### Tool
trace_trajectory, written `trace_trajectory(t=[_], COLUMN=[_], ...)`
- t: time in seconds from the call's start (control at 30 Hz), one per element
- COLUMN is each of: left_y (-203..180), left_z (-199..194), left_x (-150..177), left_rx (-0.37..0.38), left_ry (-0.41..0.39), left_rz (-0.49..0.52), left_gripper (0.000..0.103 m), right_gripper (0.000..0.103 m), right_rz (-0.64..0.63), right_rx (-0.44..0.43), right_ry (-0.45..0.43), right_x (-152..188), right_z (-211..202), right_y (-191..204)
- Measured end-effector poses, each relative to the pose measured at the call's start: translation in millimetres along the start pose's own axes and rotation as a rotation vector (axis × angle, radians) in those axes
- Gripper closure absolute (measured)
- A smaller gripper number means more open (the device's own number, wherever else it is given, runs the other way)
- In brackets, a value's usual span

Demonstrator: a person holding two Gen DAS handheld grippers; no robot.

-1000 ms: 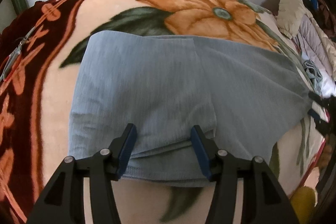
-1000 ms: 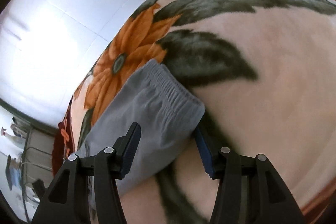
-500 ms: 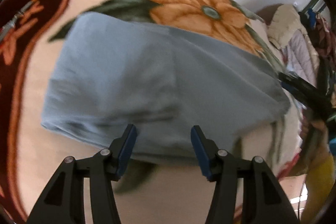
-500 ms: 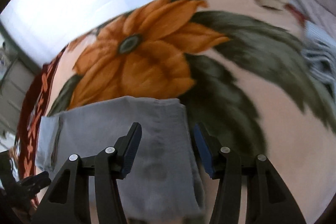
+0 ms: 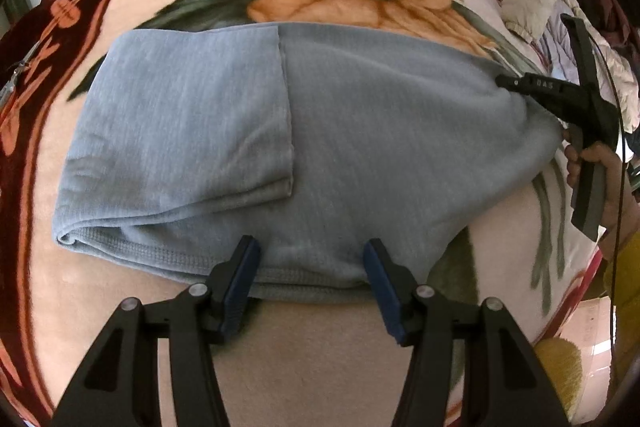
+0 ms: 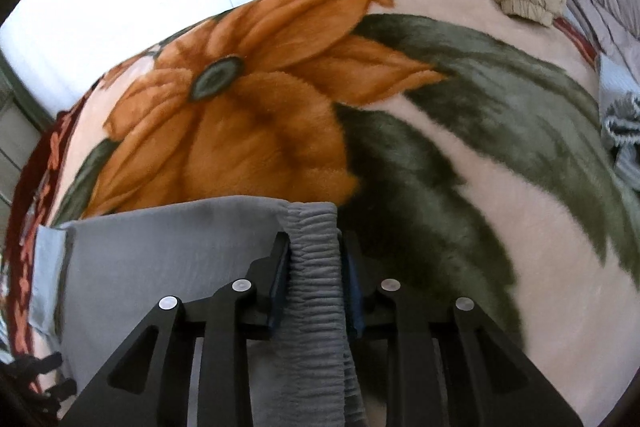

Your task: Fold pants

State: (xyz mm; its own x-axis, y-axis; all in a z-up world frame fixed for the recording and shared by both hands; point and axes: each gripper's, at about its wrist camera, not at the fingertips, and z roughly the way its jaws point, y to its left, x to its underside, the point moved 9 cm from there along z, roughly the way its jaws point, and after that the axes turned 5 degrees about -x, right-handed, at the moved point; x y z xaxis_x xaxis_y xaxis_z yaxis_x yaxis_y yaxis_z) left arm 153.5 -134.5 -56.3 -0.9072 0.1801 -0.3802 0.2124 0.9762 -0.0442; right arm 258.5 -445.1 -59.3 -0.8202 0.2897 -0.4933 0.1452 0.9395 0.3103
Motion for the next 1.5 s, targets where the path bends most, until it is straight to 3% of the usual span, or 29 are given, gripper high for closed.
trace_trajectory(t=[0.17, 0.3, 0.43, 0.63, 0.9, 1.03, 1.1, 1.2, 1.37, 1.5], left_y=[-1.7, -3.4, -2.8, 8.3, 48.1, 68.6, 78.0, 89.6, 106.4, 118.7], left_z=[0.7, -0.1, -2.5, -16.5, -43.9, -48.9, -50.0, -53.0, -57.6, -59.3], left_x=[-0.1, 0.3, -0.7, -5.8, -14.5, -13.8, -13.7, -13.2, -12.9, -11.5], left_rx=[0.018, 0.017, 0.021, 0.020, -0.044, -0.064, -0.066, -0.069, -0.077, -0.079], left_ry=[-0.016, -0.029, -0.033, -0.041, -0.094, -0.101, -0.100, -0.106, -0.117, -0.122], left_rz=[0.003, 0.015, 0.011, -0.030, -0.083, -0.121, -0.141, -0.164, -0.192, -0.218], left_gripper=[0.041, 0.039, 0.038, 0.038, 0.038, 0.038, 0.038, 0.038, 0.038, 0.038], right_gripper=[0.071, 0.062, 0.060, 0.058, 0.055, 0.058, 0.075, 0.083, 0.084, 0.084], right_rz=[0.073, 0.073, 0.133, 0.265, 0.410, 0.376, 0.346, 0.258, 0.007, -0.283], right_rx=[-0.052, 0.002, -0.020, -0.084, -0.126, -0.098, -0.076, -0.050, -0.018, -0.002], right_ry=[-0.041, -0.087, -0.084, -0.050, -0.047, -0.061, -0.077, -0.132, -0.226, -0.250], right_x=[-1.9, 7.4, 31.3, 71.5, 79.8, 74.2, 69.5, 53.9, 25.1, 16.0], right_z=[-33.5, -67.5, -86.7, -89.7, -67.1, -62.1, -65.5, -80.4, -110.6, -116.8], right_y=[-1.8, -2.8, -5.4, -3.2, -5.8, -4.5, -2.1, 12.3, 73.0, 151.5])
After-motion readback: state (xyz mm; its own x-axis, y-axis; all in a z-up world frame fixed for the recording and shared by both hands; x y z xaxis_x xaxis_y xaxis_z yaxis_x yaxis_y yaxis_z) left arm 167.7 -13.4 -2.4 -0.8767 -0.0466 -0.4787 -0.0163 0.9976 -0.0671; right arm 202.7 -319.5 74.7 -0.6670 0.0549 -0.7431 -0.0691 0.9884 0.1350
